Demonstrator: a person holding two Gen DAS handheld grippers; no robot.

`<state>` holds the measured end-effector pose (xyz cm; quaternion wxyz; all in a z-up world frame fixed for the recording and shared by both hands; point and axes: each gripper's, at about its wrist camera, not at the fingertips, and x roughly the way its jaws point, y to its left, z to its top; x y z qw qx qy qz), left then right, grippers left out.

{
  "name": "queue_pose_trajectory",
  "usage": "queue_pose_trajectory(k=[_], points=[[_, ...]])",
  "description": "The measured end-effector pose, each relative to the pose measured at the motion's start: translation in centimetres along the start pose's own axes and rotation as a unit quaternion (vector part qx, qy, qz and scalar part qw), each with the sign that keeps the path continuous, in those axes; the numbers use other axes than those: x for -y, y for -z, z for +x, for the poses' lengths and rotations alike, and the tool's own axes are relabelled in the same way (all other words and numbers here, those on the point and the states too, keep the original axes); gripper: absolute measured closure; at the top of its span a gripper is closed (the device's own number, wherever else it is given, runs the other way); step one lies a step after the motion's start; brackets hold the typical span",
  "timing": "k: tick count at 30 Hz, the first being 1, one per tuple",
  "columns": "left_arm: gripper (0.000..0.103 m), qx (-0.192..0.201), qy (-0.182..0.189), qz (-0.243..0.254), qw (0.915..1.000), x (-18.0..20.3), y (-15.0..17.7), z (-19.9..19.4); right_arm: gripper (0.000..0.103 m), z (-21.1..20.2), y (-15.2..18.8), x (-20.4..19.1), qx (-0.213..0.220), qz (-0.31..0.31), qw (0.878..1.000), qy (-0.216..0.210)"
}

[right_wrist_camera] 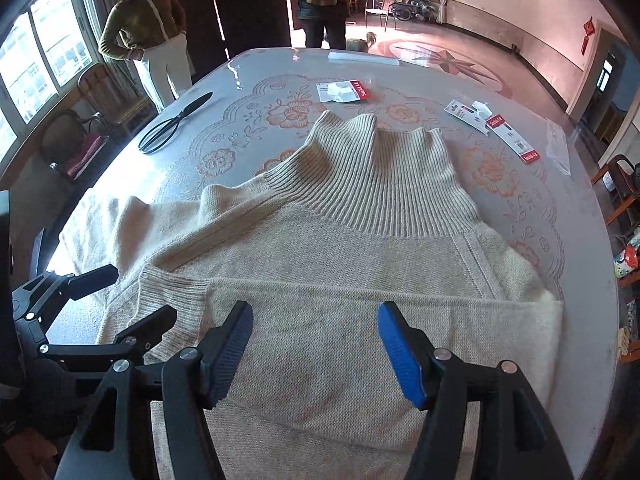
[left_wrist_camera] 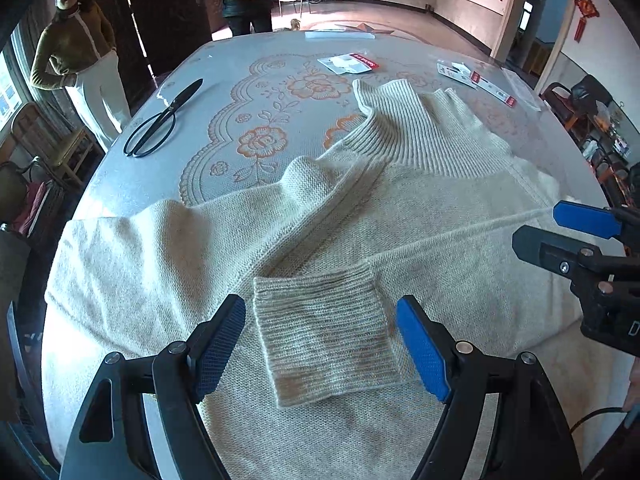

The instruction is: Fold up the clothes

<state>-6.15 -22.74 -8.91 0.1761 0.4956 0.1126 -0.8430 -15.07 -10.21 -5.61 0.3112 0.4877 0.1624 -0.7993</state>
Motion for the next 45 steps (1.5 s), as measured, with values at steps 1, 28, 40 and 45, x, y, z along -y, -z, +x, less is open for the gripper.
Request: queue_pose_trajectory(k=[1, 28, 40, 45], points=[[0.024, 0.003, 0.001, 0.001, 1.0, -0.1, -0.1, -0.2, 0.037, -0.2, 0.1, -0.1, 0.001, 0.001, 1.0, 0.002], [0.024, -0.08, -0.06, -0.28, 0.9547, -43.2, 3.1, 2.0, 0.036, -0.3, 0.6, -8.7, -0.016, -0.007, 1.0, 0.004], [0.024, -0.02, 0.043, -0.128, 0.9906, -35.6, 1.5, 2.7, 0.036, 0.7, -1.1, -13.1, -0.029, -0.015, 0.999, 0.008], [0.024, -0.005, 0.028, -0.069, 0.9972, -32.0, -0.5, 2.2, 0.036, 0.1, -1.4, -13.3, -0.022, -0.011, 1.0, 0.012]])
